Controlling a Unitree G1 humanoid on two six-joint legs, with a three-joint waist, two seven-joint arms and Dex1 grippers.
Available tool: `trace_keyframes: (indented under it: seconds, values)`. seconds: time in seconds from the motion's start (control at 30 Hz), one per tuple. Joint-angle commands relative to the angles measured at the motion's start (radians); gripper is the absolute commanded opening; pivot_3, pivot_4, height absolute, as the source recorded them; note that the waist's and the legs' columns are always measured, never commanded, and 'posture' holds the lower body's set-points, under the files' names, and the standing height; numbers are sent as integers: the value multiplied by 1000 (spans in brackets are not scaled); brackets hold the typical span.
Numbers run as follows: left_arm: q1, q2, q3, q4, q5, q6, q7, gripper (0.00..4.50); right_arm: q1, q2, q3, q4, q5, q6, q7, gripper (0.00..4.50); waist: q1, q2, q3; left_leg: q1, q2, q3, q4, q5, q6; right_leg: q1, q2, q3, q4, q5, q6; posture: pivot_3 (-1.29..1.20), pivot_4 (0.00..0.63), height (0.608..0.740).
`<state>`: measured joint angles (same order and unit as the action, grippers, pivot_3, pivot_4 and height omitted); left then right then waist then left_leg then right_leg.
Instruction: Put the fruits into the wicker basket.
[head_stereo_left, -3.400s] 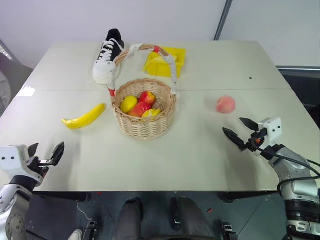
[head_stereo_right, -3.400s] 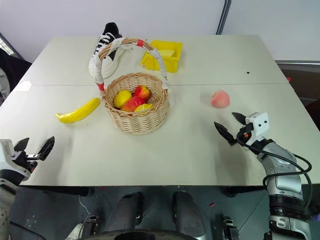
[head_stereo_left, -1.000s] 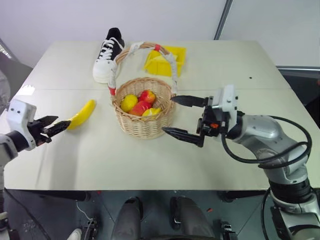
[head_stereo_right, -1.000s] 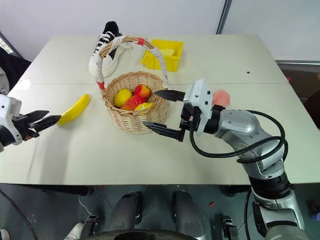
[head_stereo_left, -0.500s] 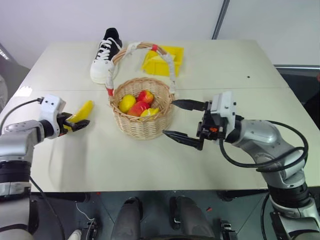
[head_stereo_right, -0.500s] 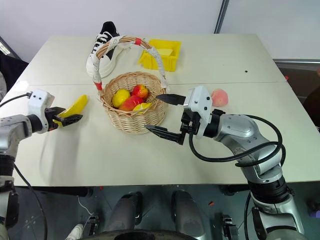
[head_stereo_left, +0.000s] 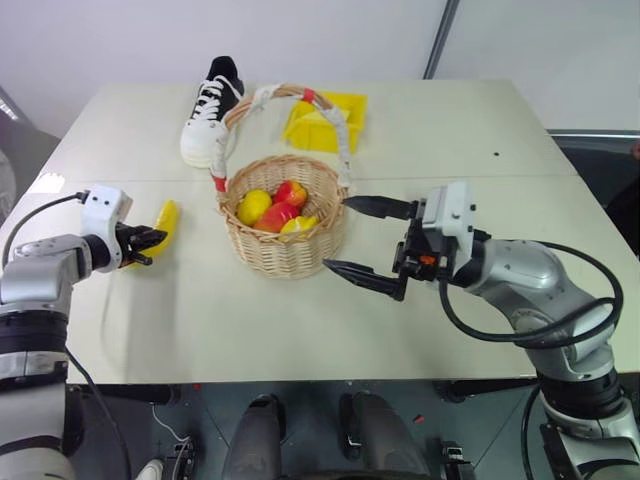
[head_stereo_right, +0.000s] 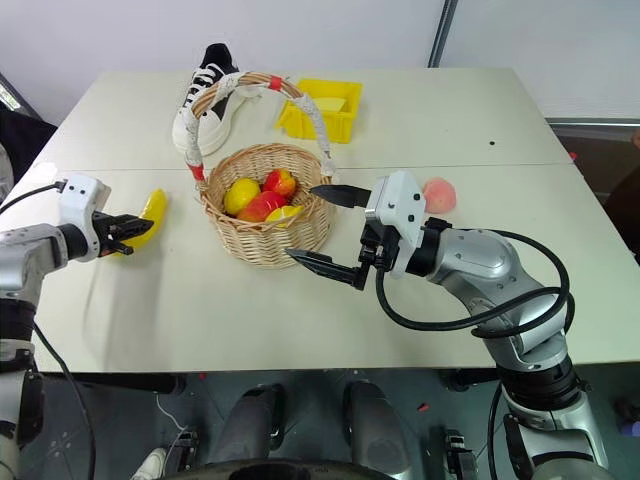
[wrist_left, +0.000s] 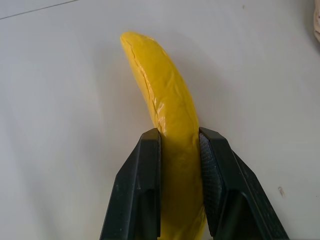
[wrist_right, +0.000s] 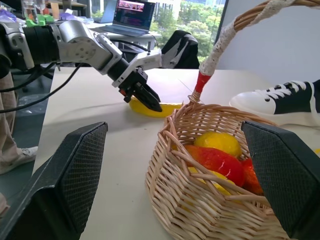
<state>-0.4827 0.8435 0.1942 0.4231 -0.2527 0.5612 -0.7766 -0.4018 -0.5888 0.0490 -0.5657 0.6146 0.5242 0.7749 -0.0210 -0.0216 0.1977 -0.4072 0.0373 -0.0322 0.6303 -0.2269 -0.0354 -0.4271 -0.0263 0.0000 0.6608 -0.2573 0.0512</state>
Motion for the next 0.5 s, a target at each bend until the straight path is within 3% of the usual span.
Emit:
trace_keyframes:
  seconds: [0.03, 0.17, 0.3, 0.4, 0.5]
  values:
    - [94, 29, 233, -219, -153, -37, -58, 541, -9, -5, -23, -25, 13, -9, 5, 4500, 0, 0, 0, 0, 1, 0, 0, 0, 0, 0, 0, 0, 0, 0, 0, 0, 150, 740]
    - [269, 11, 467, -526, -470, 157, -174, 541, -9, -19, -38, -9, 11, -10, 15, 4500, 7, 0, 0, 0, 4, 0, 0, 0, 0, 0, -1, 0, 0, 0, -1, 0, 150, 740]
    - [440, 24, 540, -808, -700, 286, -250, 541, -25, -37, -51, 27, 6, -20, 40, 4500, 8, 0, 0, 1, 5, 3, 0, 0, 0, 1, -2, 0, 0, -2, -4, 0, 150, 740]
    - [409, 39, 454, -932, -790, 349, -161, 541, -51, -44, -55, 64, -7, -32, 59, 4500, 12, 0, 0, 1, 5, 3, 2, 0, -1, 2, -1, 0, 0, -3, -5, 0, 150, 740]
    - [290, 15, 288, -990, -761, 338, -65, 541, -76, -42, -51, 83, -16, -37, 68, 4500, 11, 0, 0, 1, 4, 4, 3, 0, -1, 3, 0, 0, 0, -2, -6, 0, 150, 740]
